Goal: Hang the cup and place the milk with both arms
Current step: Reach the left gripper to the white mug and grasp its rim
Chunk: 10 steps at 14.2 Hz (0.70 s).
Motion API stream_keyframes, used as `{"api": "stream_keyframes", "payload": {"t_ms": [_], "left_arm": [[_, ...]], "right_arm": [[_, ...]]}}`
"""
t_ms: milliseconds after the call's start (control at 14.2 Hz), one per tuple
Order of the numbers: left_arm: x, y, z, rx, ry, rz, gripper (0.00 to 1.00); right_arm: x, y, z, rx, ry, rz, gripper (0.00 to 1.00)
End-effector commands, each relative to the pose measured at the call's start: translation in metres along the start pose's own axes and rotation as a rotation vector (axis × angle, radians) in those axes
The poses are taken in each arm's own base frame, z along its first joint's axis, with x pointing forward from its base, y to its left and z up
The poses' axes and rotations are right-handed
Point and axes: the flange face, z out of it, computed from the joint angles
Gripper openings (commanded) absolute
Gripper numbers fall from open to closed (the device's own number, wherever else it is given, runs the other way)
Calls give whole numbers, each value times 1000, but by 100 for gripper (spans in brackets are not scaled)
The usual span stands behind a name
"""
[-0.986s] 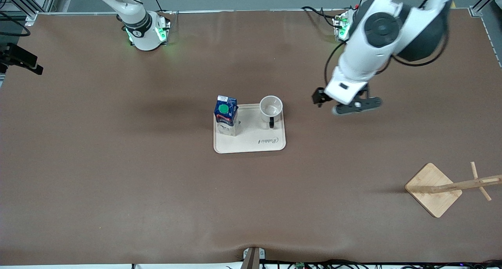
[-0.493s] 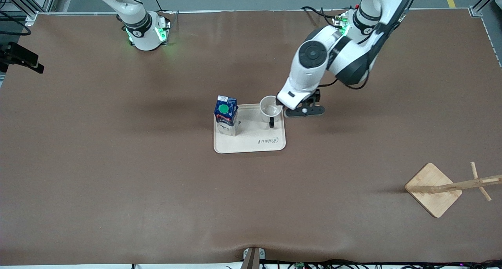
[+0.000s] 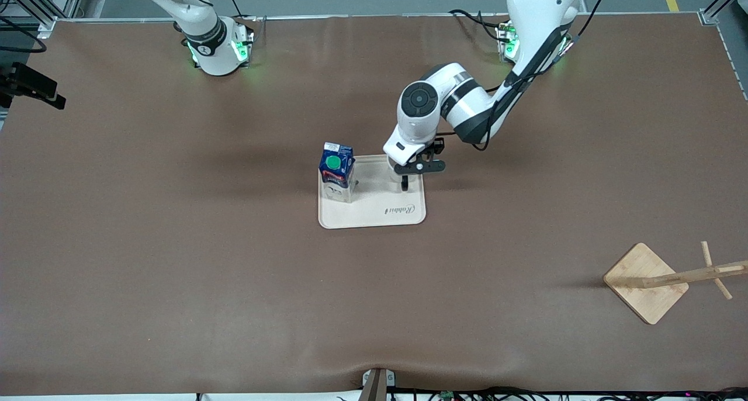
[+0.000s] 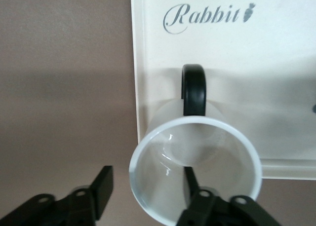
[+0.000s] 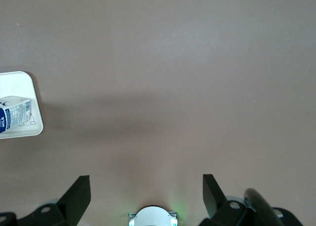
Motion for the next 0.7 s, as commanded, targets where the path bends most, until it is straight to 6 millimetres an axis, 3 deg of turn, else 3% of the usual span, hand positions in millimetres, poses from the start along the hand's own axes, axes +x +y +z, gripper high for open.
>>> {"api": "stream_keyframes", "payload": {"t_ms": [0, 211, 423, 634], "left_arm": [[7, 2, 2, 13, 23, 10, 0], [12, 1, 1, 10, 27, 9, 0], [17, -9, -24, 24, 51, -2, 0], [28, -19, -78, 54, 85, -30, 0]], "right_arm": [[-2, 0, -2, 14, -1, -11, 100], [-2, 2, -1, 15, -4, -6, 100], [-2, 1, 0, 15, -8, -6, 100], [-2, -1, 0, 13, -8, -6, 100]]}}
